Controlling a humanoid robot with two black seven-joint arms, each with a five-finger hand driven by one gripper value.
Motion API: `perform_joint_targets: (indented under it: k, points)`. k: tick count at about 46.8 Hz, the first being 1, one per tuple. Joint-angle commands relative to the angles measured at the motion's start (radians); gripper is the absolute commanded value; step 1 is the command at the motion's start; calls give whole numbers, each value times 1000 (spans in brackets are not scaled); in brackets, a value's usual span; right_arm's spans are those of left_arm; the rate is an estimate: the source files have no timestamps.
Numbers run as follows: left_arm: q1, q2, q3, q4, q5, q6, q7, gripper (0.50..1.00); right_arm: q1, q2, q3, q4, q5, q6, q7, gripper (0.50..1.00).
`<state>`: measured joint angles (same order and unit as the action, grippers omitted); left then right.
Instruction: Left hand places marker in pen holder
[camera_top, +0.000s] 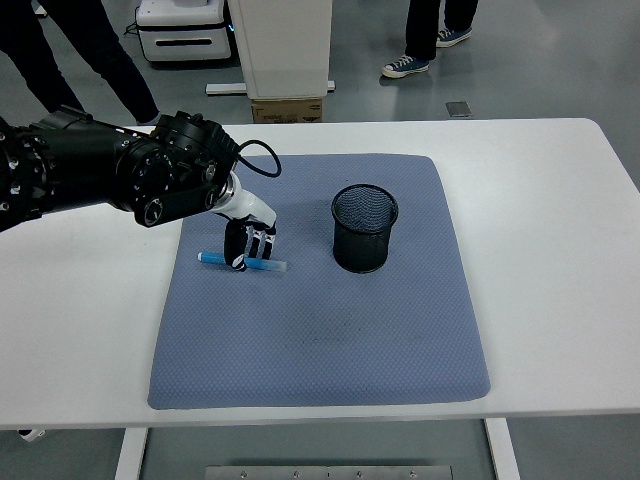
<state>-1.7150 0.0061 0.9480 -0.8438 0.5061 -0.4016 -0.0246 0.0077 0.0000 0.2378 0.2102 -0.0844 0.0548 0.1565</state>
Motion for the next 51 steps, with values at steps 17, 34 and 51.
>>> perform_joint_targets:
  k: [17,34,51]
  points:
    - [6,-6,0,-1,5,1,14,575,0,0,0,0,0,-1,0,1000]
    - [12,-6,0,0,5,1,14,590,0,0,0,0,0,0,0,1000]
    - [12,-6,0,-5,5,0,14,596,0,0,0,0,0,0,0,1000]
